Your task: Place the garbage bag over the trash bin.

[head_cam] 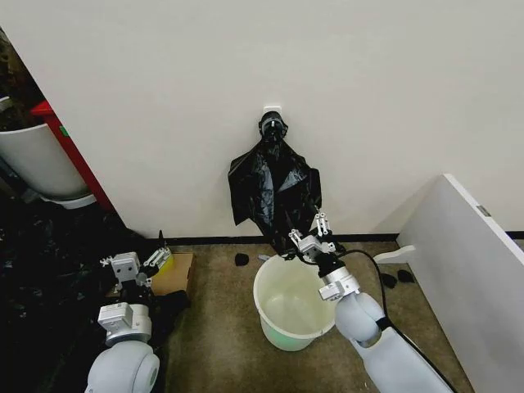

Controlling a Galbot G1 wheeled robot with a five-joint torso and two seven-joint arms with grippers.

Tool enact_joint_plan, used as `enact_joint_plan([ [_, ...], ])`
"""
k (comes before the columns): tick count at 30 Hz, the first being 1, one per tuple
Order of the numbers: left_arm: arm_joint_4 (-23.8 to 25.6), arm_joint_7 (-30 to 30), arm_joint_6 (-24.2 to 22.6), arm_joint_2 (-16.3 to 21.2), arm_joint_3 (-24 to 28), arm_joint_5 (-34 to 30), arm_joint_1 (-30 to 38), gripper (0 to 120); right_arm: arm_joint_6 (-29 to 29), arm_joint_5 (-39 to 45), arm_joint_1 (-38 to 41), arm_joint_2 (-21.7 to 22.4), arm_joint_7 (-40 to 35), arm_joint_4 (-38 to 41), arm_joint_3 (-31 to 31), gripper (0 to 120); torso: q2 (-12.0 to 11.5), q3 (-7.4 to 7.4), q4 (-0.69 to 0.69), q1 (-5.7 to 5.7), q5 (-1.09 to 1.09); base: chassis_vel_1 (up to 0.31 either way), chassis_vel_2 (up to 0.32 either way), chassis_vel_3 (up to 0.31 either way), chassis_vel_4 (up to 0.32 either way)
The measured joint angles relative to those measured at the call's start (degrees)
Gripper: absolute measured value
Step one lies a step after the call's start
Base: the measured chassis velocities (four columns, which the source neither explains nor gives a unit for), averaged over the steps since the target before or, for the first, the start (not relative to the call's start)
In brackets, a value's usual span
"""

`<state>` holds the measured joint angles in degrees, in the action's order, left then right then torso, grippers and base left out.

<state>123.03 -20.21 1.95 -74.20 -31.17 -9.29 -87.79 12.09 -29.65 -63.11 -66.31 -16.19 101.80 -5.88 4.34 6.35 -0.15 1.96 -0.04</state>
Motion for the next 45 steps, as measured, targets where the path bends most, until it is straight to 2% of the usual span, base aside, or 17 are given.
enact_joint_plan([
  [2,0.07,-0.01,0.00,0.16,-0.02,-0.04,0.18,100,-0.12,0.04,-0.25,0.27,0.19,0.43,-0.12,37,0.00,0.00,0.00,0.00,0.00,0.000,0.000,0.000,0.000],
  [9,0.66,0.01,-0.18,1.15,0.00,-0.11,0.82,100,-1.50,5.05,-1.72,1.31,0.32,2.32,-0.11,5,0.00,0.00,0.00,0.00,0.00,0.000,0.000,0.000,0.000],
  [15,1.01,1.01,-0.17,3.29,0.04,-1.28,2.05,100,-2.28,11.56,-2.29,1.83,0.30,3.75,0.22,0,0.00,0.00,0.01,0.00,0.00,0.000,0.000,0.000,0.000],
  [17,1.05,3.40,1.09,6.30,0.20,-4.81,3.99,100,-2.28,19.10,-2.64,2.27,1.01,5.83,0.82,0,0.00,0.00,0.01,0.00,-0.01,0.000,0.000,0.000,0.000],
  [18,1.06,6.75,3.03,9.43,0.49,-9.07,5.83,100,-1.88,25.72,-2.83,2.54,2.21,7.68,1.34,0,0.00,0.00,0.00,0.00,-0.01,0.000,0.000,0.000,0.000],
  [19,1.06,6.75,3.03,9.43,0.49,-9.07,5.83,100,-1.88,25.72,-2.83,2.54,2.21,7.68,1.34,0,0.00,0.00,0.00,0.00,-0.01,0.000,0.000,0.000,0.000],
  [22,0.48,13.12,5.88,15.91,1.63,-15.88,9.92,100,-1.46,36.18,-3.01,2.76,3.80,10.71,1.92,0,0.00,0.00,-0.01,0.00,0.00,0.000,0.000,0.000,0.000],
  [24,0.07,14.21,6.23,17.50,2.13,-16.93,11.17,100,-1.58,36.80,-3.04,2.72,3.83,10.96,1.86,0,0.00,0.00,-0.01,0.00,-0.01,0.000,0.000,0.000,0.000],
  [28,-0.66,14.92,6.14,19.24,3.25,-17.41,12.72,100,-1.70,32.07,-3.36,2.53,3.22,9.84,1.17,1,0.00,0.00,0.00,0.00,0.00,0.000,0.000,0.000,0.000],
  [30,-0.95,14.88,6.02,18.63,3.77,-16.63,12.25,100,-1.70,26.80,-4.13,2.67,2.86,8.92,0.95,13,0.00,0.00,0.01,0.00,0.00,0.000,0.000,0.000,0.000],
  [34,-1.44,14.75,6.01,17.68,4.13,-15.34,11.81,100,-1.74,21.06,-4.69,2.81,2.20,8.09,0.95,22,0.00,0.00,0.01,0.00,-0.01,0.000,0.000,0.000,0.000],
  [36,-1.79,14.38,5.83,16.99,4.22,-14.30,11.79,100,-1.56,12.98,-4.66,2.71,1.41,6.44,0.97,34,0.00,0.00,0.00,0.00,0.00,0.000,0.000,0.000,0.000],
  [37,-1.79,14.38,5.83,16.99,4.22,-14.30,11.79,100,-1.56,12.98,-4.66,2.71,1.41,6.44,0.97,34,0.00,0.00,0.00,0.00,0.00,0.000,0.000,0.000,0.000],
  [39,-2.00,13.74,5.44,16.75,4.07,-13.53,11.82,100,-1.04,6.98,-4.32,2.24,1.33,5.16,0.99,46,0.00,0.00,0.01,-0.01,0.00,0.000,0.000,0.000,0.000],
  [41,-2.17,13.55,5.38,16.71,3.92,-13.09,11.80,100,-0.97,4.90,-4.07,1.99,1.24,4.54,1.01,49,0.00,0.00,0.01,-0.01,0.00,0.000,0.000,0.000,0.000],
  [42,-2.35,13.34,5.35,16.66,3.73,-12.76,11.71,100,-0.90,1.61,-3.57,1.62,0.99,3.49,0.94,56,0.00,0.00,0.01,0.00,0.00,0.000,0.000,0.000,0.000],
  [45,-2.42,13.09,5.28,16.47,3.57,-12.58,11.57,100,-1.14,-2.84,-2.84,1.26,0.15,1.94,0.48,65,0.00,0.00,0.01,0.00,0.00,0.000,0.000,0.000,0.000],
])
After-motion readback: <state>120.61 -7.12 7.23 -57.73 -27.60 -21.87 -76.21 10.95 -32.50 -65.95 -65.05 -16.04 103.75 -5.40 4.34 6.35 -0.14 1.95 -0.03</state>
